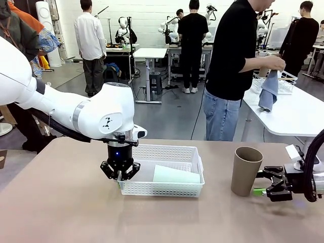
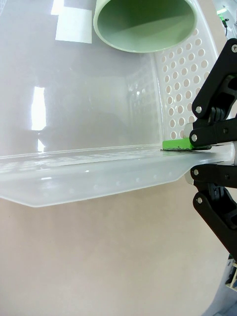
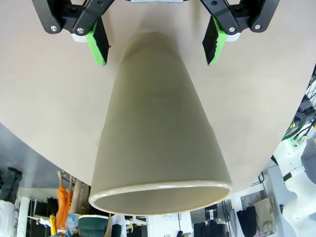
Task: Clean and organize the cups into the basket.
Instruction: Pick up the Reusable plastic cup from the right side of the table and stack it inside the Organizing basket in the center of the table.
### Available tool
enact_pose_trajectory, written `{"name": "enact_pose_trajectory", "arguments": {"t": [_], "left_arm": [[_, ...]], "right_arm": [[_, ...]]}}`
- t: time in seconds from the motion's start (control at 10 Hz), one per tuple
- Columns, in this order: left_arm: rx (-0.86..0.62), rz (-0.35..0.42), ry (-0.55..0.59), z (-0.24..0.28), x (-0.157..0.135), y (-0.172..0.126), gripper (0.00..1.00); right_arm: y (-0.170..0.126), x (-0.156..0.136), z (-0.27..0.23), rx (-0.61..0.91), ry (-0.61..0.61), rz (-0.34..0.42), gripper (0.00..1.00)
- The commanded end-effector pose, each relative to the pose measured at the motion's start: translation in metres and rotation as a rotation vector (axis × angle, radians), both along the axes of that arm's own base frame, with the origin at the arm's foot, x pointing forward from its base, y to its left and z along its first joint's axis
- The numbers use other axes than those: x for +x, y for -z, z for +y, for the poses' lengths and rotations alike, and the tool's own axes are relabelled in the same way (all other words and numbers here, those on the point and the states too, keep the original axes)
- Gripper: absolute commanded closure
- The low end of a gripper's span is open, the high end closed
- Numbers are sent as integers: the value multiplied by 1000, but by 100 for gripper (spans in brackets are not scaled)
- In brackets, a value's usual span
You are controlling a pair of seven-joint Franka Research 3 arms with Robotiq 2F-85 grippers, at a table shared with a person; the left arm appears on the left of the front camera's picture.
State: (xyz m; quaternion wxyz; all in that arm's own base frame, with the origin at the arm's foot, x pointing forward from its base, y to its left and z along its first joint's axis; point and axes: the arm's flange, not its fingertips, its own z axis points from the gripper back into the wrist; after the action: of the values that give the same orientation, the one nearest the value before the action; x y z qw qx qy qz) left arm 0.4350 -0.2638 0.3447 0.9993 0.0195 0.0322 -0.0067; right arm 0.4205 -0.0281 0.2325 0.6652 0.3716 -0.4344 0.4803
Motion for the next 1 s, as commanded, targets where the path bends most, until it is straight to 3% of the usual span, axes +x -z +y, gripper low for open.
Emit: {"name": "enact_pose_trajectory", "arguments": {"t": [0.0, 0.9], "left_arm": [[5, 3, 5, 0, -1, 2, 100], [5, 3, 5, 0, -1, 2, 100]], "right_arm": [[5, 7, 10, 2, 34, 14, 0], [13, 38, 41, 87, -41, 14, 0]]}}
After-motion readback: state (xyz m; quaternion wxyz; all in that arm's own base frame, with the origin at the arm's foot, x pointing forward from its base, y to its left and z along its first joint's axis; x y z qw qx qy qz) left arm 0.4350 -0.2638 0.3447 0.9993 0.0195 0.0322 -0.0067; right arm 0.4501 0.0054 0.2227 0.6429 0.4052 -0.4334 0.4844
